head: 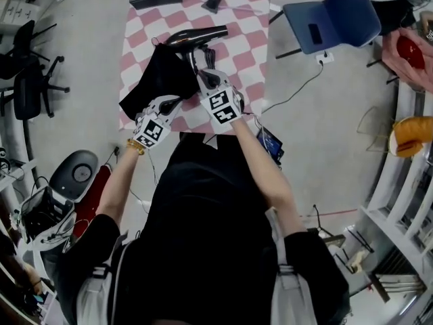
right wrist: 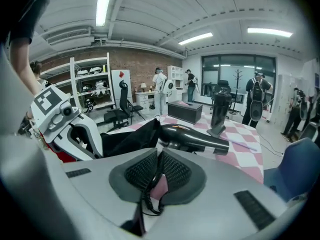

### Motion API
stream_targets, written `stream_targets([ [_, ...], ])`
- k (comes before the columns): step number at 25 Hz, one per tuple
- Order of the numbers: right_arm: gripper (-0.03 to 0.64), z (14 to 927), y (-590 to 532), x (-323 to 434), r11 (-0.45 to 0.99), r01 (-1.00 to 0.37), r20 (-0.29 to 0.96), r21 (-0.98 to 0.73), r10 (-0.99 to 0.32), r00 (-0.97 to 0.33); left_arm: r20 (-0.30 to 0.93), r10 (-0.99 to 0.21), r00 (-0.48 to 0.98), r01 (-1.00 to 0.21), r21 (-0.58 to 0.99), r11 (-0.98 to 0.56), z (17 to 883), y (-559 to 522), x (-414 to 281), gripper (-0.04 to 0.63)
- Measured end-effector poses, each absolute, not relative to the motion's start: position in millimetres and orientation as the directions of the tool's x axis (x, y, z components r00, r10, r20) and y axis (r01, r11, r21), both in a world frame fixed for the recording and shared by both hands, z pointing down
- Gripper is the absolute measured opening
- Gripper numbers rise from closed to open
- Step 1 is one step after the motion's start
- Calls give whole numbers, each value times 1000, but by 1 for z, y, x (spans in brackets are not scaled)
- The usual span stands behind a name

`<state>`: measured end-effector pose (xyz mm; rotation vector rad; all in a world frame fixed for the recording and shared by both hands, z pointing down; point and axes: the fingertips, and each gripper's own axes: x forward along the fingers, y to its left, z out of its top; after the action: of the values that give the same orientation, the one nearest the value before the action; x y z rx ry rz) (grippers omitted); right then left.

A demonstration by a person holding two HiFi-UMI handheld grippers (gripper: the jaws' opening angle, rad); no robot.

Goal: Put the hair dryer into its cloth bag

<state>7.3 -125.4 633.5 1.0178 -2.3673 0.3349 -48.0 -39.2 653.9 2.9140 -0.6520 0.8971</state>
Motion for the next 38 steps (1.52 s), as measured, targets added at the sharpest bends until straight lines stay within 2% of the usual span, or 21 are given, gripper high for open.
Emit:
stream_targets([
  [3,18,650,-125,-11,729,-682,598,-57,-522,-608,553,-373,746,-405,-68,-912,664,-28,-49,21],
  [6,18,659,-128,-21,751,-657,618,-64,-487,-617,530,-421,736,-497,1,-868,650,-35,-57,29],
  [10,20,675,-126,-36,785,-613,665,-85,-413,-622,527,-489,695,-648,165,-744,641,-65,-75,160],
  [13,40,693,-110,-47,807,-572,708,-146,-318,-630,514,-498,698,-660,194,-726,633,-75,-78,169],
  [15,40,700,-98,-54,805,-548,718,-228,-241,-653,485,-437,758,-596,242,-765,618,-69,-75,169],
  [17,40,708,-90,-52,794,-545,730,-269,-201,-654,469,-316,825,-486,303,-820,602,-53,-69,169],
  [19,40,711,-92,-42,782,-567,733,-260,-223,-643,491,-230,840,-409,294,-864,594,-39,-69,169],
  [20,40,709,-97,-38,777,-579,724,-249,-247,-643,503,-227,834,-404,278,-871,592,-38,-71,169],
  [22,40,698,-109,-37,771,-592,683,-235,-302,-665,501,-283,818,-461,277,-843,595,-53,-76,169],
  [25,42,684,-129,-50,790,-576,622,-212,-345,-703,526,-437,729,-640,298,-708,619,-94,-93,169],
  [26,51,683,-132,-56,806,-553,627,-212,-322,-709,557,-481,677,-704,299,-645,632,-108,-101,169],
  [28,140,689,-125,-72,863,-459,673,-211,-212,-709,614,-539,577,-804,310,-508,660,-131,-116,167],
  [29,156,695,-118,-79,894,-398,697,-206,-152,-701,623,-556,550,-829,326,-454,669,-139,-120,167],
  [31,156,704,-106,-88,934,-305,730,-188,-75,-679,629,-563,537,-842,359,-403,681,-148,-123,167],
  [35,155,697,-94,-92,966,-189,716,-176,-6,-698,701,-487,521,-842,326,-431,709,-145,-118,159],
  [38,156,688,-101,-91,957,-213,683,-194,-24,-730,734,-447,511,-837,309,-451,721,-135,-120,55],
])
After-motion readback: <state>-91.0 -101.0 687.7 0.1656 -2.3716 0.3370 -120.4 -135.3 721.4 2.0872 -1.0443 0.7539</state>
